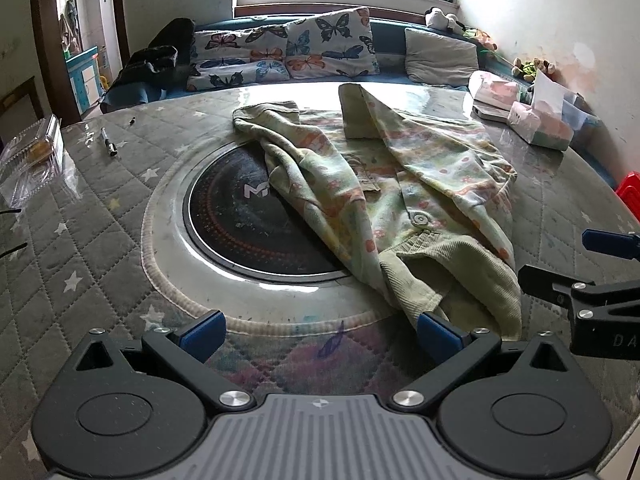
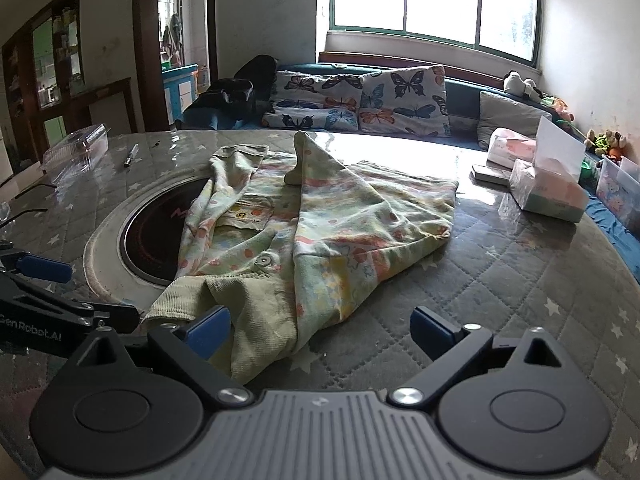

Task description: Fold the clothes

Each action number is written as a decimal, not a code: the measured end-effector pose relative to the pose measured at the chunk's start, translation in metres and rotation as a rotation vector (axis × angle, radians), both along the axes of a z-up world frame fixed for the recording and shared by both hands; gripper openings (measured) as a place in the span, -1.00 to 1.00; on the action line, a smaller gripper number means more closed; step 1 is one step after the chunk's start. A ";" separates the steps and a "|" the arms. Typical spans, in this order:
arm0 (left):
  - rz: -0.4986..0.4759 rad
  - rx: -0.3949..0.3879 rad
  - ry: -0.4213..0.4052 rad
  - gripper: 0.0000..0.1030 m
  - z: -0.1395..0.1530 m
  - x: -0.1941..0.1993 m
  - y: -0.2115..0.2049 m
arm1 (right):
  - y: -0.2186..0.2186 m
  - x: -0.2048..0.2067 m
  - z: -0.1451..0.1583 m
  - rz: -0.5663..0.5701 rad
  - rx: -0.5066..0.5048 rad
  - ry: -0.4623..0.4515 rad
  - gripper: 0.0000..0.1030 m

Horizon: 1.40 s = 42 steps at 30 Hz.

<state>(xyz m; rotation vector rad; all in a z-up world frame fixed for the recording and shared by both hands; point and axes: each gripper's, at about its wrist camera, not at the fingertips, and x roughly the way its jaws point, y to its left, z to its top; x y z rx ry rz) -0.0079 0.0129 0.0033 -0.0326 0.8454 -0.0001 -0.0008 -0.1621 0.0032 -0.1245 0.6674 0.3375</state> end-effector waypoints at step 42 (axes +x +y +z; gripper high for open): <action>0.064 -0.030 0.056 1.00 -0.014 0.072 0.029 | 0.076 0.222 0.007 0.135 -0.036 0.006 0.21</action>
